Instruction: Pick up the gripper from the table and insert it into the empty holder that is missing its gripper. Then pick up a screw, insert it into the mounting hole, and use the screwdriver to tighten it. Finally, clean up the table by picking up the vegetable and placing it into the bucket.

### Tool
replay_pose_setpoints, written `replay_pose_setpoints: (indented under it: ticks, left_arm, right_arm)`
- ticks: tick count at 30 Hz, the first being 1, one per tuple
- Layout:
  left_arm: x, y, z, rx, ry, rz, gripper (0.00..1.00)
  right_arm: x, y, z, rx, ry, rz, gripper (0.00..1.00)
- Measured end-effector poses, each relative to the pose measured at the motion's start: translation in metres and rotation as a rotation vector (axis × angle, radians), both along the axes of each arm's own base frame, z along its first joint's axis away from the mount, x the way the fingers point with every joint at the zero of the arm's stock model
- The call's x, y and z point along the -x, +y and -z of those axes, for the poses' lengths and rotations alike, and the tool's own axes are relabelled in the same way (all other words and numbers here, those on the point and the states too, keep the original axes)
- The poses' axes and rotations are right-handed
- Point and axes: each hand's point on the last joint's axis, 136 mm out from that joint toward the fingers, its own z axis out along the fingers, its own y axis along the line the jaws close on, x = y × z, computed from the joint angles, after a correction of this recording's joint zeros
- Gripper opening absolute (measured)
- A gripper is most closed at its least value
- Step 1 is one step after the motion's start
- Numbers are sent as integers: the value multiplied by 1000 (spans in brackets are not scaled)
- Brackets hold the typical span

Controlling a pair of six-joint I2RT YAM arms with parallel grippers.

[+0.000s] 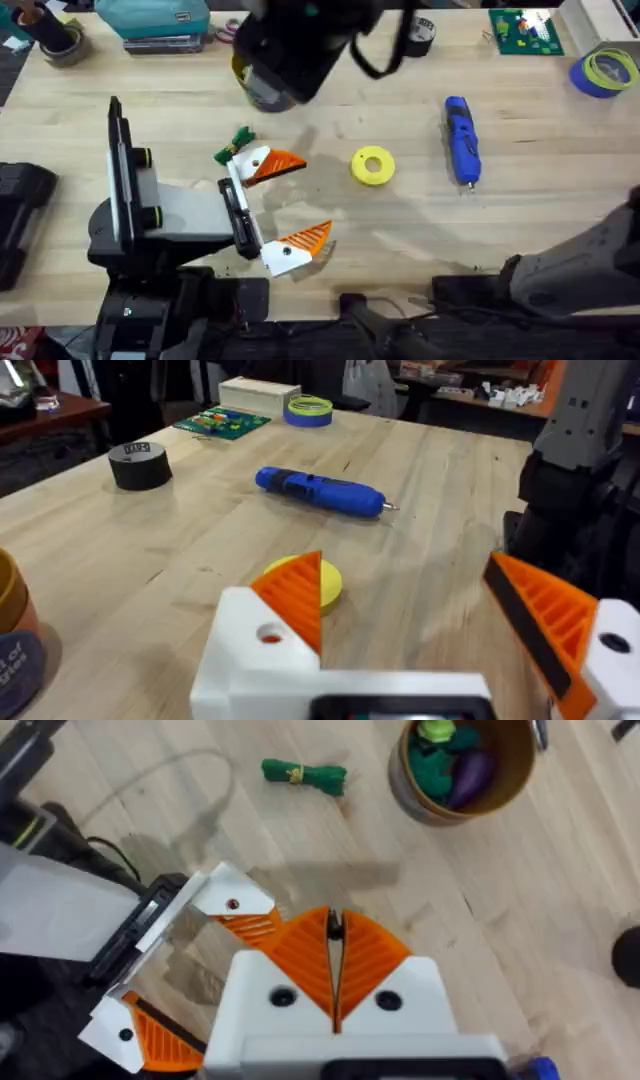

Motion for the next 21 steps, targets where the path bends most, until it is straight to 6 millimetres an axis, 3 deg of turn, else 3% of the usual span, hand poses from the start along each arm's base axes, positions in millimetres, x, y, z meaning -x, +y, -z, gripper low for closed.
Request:
replay_pose_setpoints:
  ticks: [10,21]
  left_arm:
    - [0,0,0,0,0,0,986]
    - [0,0,0,0,0,0,986]
  right_arm:
    - [20,24,16,54,-8,-201,6]
    - [26,27,16,67,-27,-324,6]
